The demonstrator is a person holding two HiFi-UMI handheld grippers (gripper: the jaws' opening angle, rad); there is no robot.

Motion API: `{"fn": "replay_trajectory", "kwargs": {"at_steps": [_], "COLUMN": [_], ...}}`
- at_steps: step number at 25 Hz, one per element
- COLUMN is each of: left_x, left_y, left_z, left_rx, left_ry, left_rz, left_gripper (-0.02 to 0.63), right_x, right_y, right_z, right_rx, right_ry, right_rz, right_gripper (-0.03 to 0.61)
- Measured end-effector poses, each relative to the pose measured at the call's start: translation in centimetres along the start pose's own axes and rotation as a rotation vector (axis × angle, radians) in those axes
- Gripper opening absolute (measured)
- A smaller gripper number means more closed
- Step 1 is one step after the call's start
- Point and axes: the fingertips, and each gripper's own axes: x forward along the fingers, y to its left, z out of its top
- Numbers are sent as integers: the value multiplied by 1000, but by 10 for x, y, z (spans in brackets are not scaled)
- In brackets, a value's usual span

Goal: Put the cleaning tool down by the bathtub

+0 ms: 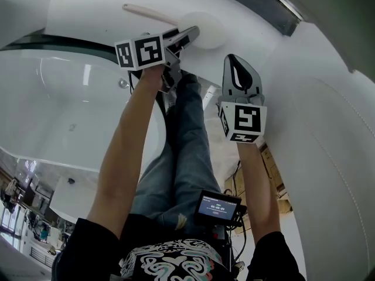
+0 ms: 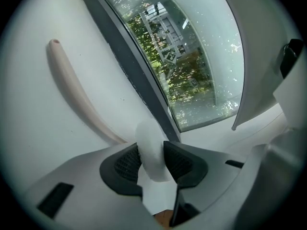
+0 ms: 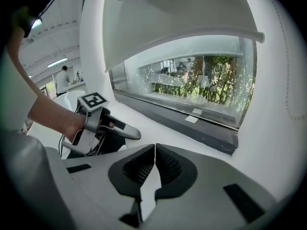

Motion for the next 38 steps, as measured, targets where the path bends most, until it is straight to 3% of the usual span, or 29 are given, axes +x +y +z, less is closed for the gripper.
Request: {"fn": "replay_trajectory", "kwargs": {"at_steps": [8,20,27,38], "left_x": [-2,-8,-12,-30], "left_y": [9,19,20,10], "left_z": [-3,-3,-2,26], "left_rx": [-63,-73,-36,-28], "left_ry": [-20,-43,-47,-165], "left_rz": [41,112,155,157], "left_gripper": [143,206,224,233], "right_x": [-1,-2,-2,-2], "right_y": [1,5,7,8], "right_z": [-2,-4,-8,-1], "right_rx": [36,31,33,40], "right_ry": [3,12,20,15], "right_rz": [14,27,37,39], "right_gripper": [28,28,28,28]}}
